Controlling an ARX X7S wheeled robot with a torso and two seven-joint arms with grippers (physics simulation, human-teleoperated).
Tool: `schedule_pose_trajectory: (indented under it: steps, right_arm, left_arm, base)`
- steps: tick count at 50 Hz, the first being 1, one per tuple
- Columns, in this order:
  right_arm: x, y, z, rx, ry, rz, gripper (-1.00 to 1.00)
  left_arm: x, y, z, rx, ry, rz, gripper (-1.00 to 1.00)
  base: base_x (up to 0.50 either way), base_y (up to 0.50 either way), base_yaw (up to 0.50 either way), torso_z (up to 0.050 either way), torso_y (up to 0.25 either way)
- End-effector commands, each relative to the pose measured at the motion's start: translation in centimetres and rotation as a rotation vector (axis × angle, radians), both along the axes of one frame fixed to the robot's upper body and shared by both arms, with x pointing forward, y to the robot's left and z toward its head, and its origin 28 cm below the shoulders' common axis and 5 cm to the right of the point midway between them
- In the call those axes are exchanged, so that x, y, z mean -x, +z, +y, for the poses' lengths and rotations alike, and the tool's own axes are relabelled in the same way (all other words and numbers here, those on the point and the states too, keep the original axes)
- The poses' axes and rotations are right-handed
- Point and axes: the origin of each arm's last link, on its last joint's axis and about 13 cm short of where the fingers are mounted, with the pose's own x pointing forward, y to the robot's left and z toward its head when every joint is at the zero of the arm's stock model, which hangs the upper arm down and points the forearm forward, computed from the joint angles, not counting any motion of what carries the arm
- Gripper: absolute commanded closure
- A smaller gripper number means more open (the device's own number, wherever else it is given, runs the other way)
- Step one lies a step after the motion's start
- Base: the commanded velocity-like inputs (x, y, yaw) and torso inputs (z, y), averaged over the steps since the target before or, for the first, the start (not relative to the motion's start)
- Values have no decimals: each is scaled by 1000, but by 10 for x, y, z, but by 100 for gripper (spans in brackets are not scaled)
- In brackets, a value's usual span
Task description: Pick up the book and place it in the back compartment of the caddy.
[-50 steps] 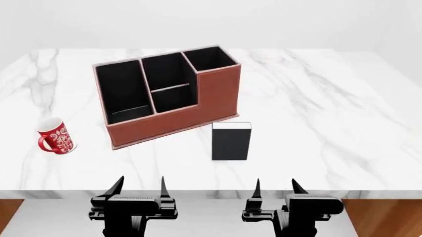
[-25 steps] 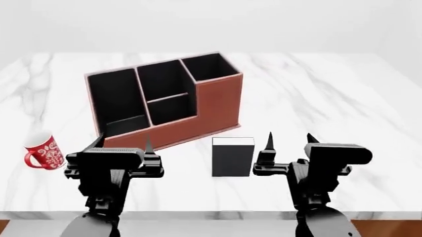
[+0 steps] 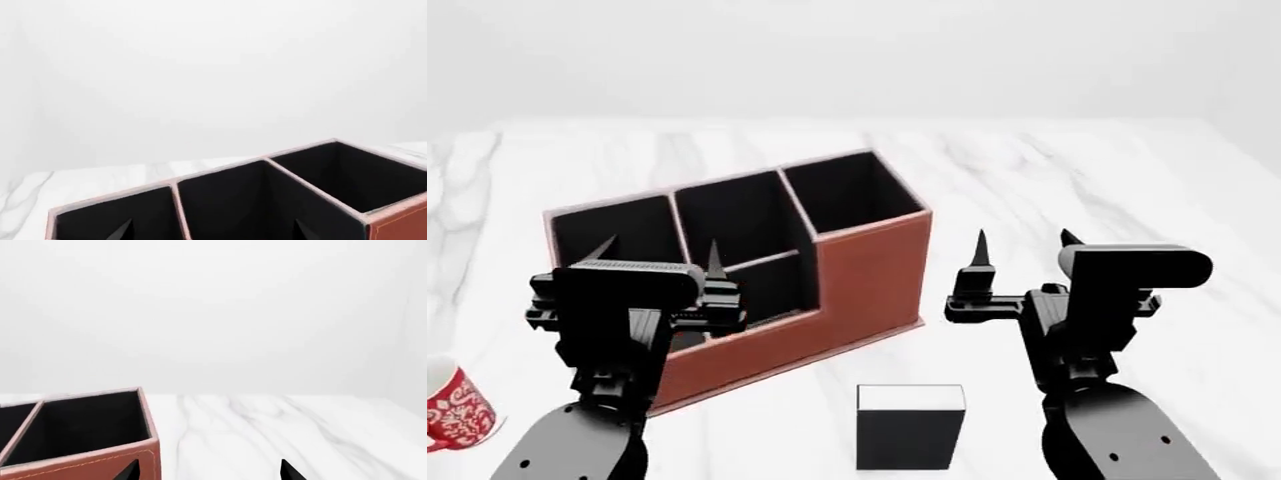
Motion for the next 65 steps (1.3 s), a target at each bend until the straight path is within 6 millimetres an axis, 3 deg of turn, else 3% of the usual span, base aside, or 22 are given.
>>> schedule_pose_trajectory:
  steps: [1, 18, 47, 57, 65]
  right_arm:
    - [0, 3, 0, 3, 1, -2, -100]
    - [0, 2, 0, -7, 9, 1, -100]
    - [0, -1, 0, 16, 10, 0, -100]
    - [-2, 0, -4, 18, -7, 1, -100]
    - [-5, 0, -7, 16, -27, 3, -100]
  left_arm:
    - [1, 3, 1, -5, 2, -3, -100]
    - [1, 4, 1, -6, 3, -4, -100]
    - [2, 7, 1, 12, -43, 29, -100]
    - [1, 41, 5, -103, -145, 94, -100]
    - [8, 70, 17, -93, -349, 193, -100]
  base:
    - [500, 0, 0, 0, 0]
    - [500, 0, 0, 0, 1]
    - [30, 0, 0, 0, 0]
    - [0, 0, 0, 0, 0]
    - [0, 0, 0, 0, 0]
